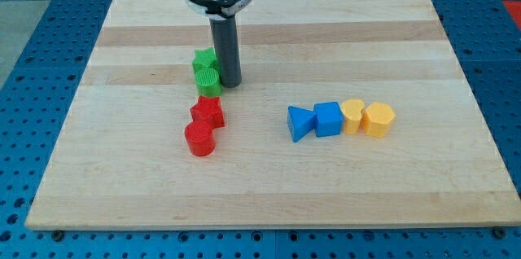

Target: Separate the red blocks and green blocks

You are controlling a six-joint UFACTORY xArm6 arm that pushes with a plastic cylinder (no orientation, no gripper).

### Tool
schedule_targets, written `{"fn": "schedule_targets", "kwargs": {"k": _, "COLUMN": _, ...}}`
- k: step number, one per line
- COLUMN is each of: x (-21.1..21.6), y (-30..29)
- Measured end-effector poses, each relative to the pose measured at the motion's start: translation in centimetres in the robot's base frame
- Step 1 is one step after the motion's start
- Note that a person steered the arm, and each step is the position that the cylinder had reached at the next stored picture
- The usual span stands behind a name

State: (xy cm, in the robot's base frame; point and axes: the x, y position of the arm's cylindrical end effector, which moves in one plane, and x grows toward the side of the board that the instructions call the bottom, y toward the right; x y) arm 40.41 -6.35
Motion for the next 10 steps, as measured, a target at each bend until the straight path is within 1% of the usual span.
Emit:
{"fn": "schedule_targets", "kwargs": {"k": 1, "x": 0.4, "y": 0.1}}
{"fn": "schedule_targets", "kwargs": {"k": 5, "x": 5.9, "y": -1.1}}
{"fn": "schedule_targets", "kwargs": {"k": 6, "x": 5.9, "y": -1.3}}
{"fn": "schedule_targets", "kwargs": {"k": 7, "x": 3.7, "y": -2.2}}
{"fn": "schedule_targets", "kwargs": {"k": 8, "x": 3.7, "y": -2.2}}
{"fn": "schedule_targets", "kwargs": {"k": 9, "x": 0.8, "y": -1.6}}
{"fn": "schedule_targets", "kwargs": {"k": 10, "x": 0.5, "y": -1.5}}
